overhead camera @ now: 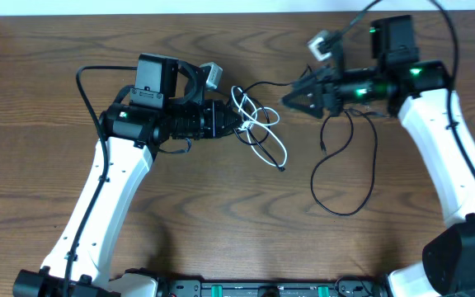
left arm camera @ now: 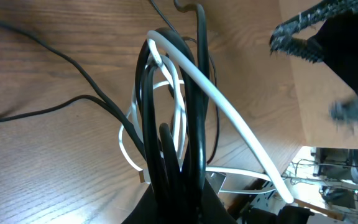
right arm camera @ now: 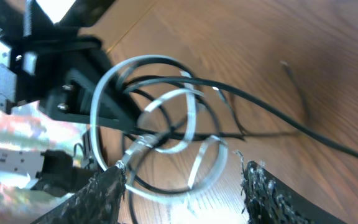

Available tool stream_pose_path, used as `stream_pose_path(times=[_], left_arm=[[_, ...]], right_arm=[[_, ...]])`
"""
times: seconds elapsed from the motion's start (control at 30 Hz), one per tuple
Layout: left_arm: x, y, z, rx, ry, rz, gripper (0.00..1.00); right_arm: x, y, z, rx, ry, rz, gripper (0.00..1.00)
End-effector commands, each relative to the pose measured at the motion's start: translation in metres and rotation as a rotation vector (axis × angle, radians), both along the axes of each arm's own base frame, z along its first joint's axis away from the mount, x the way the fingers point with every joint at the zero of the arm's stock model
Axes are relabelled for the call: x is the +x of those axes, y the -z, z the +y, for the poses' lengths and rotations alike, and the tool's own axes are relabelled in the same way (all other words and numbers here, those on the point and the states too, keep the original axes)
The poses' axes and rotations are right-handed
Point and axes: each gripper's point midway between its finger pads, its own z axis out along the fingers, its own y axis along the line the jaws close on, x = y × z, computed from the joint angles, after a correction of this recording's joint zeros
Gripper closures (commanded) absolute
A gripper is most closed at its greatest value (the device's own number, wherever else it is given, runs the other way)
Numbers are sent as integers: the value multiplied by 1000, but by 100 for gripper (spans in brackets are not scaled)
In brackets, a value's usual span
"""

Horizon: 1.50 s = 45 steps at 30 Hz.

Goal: Untangle cables

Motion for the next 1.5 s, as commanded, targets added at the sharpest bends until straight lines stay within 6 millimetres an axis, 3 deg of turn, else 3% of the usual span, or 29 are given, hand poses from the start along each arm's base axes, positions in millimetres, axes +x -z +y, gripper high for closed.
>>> stream_pose_path(times=[0.0,0.13,0.37,0.63,0.9,0.93,0.97,1.0,1.03,1.1,1.2,1.33,1.47], left_arm=[[0,0,7,40,-9,-40,92],[1,3,10,55,-19,-35,92],[-1,5,11,61,-20,-22,92],[-3,6,11,61,-22,-10,92],[-3,5,11,58,-30,-2,92],[-3,6,11,58,-30,-2,92],[-3,6,11,58,-30,-3,92],[-3,6,11,58,-30,-3,92],[-3,6,11,59,-30,-3,92],[-2,7,12,69,-37,-5,93],[1,13,21,123,-72,-3,92],[0,16,24,141,-81,6,92],[1,16,24,142,-82,6,92]], right_arm=[[-16,-11,27,23,-99,-75,38],[-30,-12,46,22,-183,-137,33],[-39,-12,58,23,-225,-160,31],[-46,14,80,-130,-228,-200,33],[-42,35,83,-292,-181,-241,53],[-41,36,82,-298,-176,-242,62],[-40,36,81,-303,-172,-244,82],[-39,35,80,-301,-165,-245,94],[-37,32,78,-297,-152,-242,99],[-31,20,71,-284,-115,-246,99],[-22,-12,51,-250,-24,-276,99],[-12,-65,8,-184,158,-302,99],[-6,-112,-48,-92,393,-279,99]])
